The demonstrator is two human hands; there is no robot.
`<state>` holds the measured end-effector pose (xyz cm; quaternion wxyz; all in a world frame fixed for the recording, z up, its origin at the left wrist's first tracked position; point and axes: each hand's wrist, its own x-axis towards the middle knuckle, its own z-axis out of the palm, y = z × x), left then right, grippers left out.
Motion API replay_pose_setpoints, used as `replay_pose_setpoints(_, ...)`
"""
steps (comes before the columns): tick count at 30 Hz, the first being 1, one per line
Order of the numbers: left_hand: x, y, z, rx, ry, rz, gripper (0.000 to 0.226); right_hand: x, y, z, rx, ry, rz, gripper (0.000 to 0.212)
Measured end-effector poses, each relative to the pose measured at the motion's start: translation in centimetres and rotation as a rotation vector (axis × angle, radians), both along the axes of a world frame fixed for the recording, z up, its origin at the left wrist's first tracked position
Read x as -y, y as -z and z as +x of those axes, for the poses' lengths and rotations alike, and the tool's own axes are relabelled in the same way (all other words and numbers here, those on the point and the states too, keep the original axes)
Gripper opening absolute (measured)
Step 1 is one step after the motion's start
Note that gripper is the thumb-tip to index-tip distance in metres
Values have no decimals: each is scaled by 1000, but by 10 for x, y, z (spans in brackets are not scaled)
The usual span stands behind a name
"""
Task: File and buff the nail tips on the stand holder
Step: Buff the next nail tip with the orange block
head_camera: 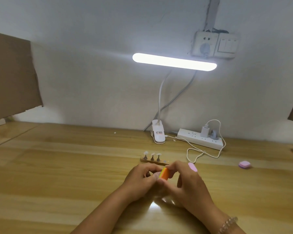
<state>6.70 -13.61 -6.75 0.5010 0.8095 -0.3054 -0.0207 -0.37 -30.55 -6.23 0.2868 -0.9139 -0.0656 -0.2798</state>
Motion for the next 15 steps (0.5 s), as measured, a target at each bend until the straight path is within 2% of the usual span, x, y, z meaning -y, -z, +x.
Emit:
replay_pose_setpoints(3,-1,0,0,6,-6,-19,23,6,-2,5,0,52,109,32)
replay_pose_setpoints(7,-1,-2,-1,-43,2,-75,24,3,0,1,-5,-16,50,38)
replay_pose_setpoints(11,-1,-3,-2,-37,-8,-92,13,7,-2,5,-5,47,173,32)
replay_pose_setpoints(15,-2,-2,-1,-40,-24,-123,11,1,-2,2,-18,-16,171,52)
